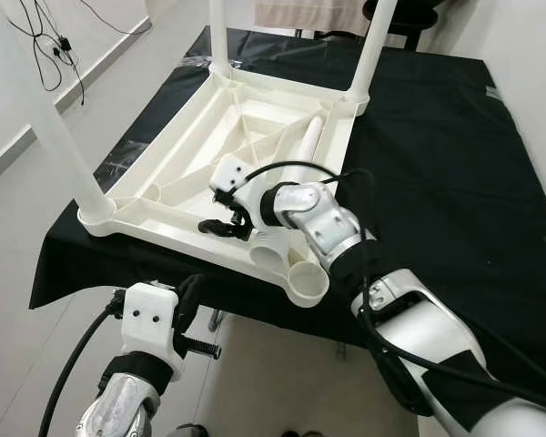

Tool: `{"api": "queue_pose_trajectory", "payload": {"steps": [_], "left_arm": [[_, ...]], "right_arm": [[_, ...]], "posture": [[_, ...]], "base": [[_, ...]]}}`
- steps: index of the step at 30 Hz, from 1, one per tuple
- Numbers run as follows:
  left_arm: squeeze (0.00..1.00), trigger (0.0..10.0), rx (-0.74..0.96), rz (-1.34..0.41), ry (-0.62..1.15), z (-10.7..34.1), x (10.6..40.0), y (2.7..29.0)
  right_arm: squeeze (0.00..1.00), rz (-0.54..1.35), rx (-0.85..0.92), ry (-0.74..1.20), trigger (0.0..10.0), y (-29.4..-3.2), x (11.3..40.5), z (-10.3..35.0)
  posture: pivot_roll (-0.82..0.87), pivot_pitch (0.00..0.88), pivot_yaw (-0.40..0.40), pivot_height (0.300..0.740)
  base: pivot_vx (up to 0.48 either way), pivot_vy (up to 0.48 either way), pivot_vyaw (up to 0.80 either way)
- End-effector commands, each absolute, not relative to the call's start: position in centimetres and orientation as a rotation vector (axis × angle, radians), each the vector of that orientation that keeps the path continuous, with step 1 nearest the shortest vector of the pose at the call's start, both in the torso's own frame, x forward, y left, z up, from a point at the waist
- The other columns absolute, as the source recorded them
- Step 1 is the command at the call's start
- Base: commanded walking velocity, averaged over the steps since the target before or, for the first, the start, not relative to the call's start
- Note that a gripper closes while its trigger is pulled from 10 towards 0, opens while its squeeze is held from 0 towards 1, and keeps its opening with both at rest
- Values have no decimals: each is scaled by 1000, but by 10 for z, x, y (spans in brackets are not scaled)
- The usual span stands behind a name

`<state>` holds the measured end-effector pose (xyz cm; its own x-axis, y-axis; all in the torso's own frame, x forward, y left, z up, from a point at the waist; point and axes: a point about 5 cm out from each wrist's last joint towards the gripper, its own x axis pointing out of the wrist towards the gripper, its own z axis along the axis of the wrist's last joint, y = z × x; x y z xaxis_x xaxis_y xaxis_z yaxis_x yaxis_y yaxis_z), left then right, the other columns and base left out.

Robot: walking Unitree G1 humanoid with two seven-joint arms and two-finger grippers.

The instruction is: Building children table

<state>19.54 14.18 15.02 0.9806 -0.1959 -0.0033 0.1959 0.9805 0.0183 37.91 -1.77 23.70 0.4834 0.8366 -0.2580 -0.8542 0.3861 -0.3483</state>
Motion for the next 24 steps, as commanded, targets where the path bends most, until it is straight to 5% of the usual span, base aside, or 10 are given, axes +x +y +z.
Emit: {"api": "queue_pose_trajectory", "payload": {"steps": [1, 3, 12, 20, 24], "left_arm": [[0, 10000, 23, -204, 27, 144, 194, 143], [0, 10000, 26, -207, 26, 143, 196, 143], [0, 10000, 29, -213, 22, 142, 200, 145], [0, 10000, 46, -234, 9, 143, 204, 147], [0, 10000, 52, -253, 5, 143, 205, 147]], "right_arm": [[0, 1086, -417, 26, 10000, -21, 379, 243], [0, 1208, -320, -88, 10000, -42, 360, 264], [0, 1338, -338, -84, 10000, -60, 332, 252], [0, 1513, -425, 198, 10000, -133, 295, 218], [0, 1518, -508, 357, 10000, -148, 285, 197]], "posture": [[40, 149, -48, 740], [29, 137, -47, 740], [9, 120, -46, 740], [-6, 107, -37, 740], [-11, 105, -33, 740]], "base": [[0, 0, 0], [0, 0, 0], [0, 0, 0], [0, 0, 0], [0, 0, 0]]}}
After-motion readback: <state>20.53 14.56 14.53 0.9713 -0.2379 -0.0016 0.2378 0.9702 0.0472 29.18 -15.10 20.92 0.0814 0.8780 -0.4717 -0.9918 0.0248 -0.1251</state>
